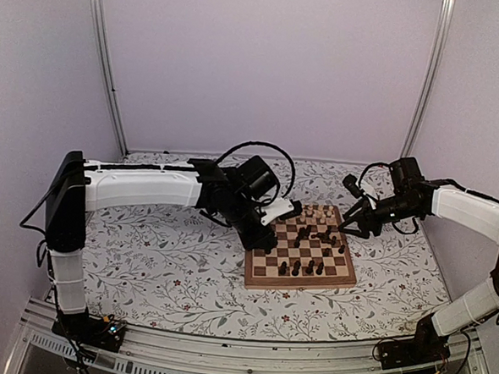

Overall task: Set up the chess pieces on the board
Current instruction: Place the chess piece on the chessboard.

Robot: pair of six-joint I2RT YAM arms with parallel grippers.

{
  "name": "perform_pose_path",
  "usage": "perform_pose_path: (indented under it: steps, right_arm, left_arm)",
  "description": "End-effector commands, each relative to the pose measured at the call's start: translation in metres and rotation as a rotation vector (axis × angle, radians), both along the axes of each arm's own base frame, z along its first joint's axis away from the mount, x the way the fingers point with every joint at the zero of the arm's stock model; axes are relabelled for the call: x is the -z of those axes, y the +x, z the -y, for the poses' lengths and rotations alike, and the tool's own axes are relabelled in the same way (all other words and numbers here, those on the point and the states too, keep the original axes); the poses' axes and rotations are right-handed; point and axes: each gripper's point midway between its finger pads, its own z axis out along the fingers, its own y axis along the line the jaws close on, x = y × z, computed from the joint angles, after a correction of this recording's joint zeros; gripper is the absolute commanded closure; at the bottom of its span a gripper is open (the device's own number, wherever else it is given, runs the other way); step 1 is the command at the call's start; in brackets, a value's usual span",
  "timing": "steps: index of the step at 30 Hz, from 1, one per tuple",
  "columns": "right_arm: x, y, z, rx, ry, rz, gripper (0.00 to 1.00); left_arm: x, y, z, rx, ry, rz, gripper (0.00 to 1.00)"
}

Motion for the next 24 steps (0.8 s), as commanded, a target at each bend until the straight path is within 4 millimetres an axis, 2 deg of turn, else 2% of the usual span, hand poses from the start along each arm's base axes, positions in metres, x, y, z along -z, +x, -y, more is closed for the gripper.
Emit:
perform_pose_path:
  steps: [1,5,16,24]
  right_arm:
    - [0.001,0.000,-0.002,-0.016,0.009,-0.010,0.44]
    - [0.002,0.000,-0.002,-0.016,0.008,-0.016,0.44]
    - [0.004,0.000,-0.001,-0.011,0.002,-0.019,0.44]
    - [0.007,0.000,-0.001,-0.015,0.001,-0.029,0.44]
  left_arm:
    - [0.002,-0.023,-0.005,-0.017,0.007,-0.017,0.88]
    - [0.015,-0.027,-0.007,-0.022,0.026,-0.026,0.88]
    - [0.040,-0.020,0.000,-0.007,0.061,-0.026,0.89]
    - [0.057,-0.022,-0.007,-0.005,0.121,-0.043,0.89]
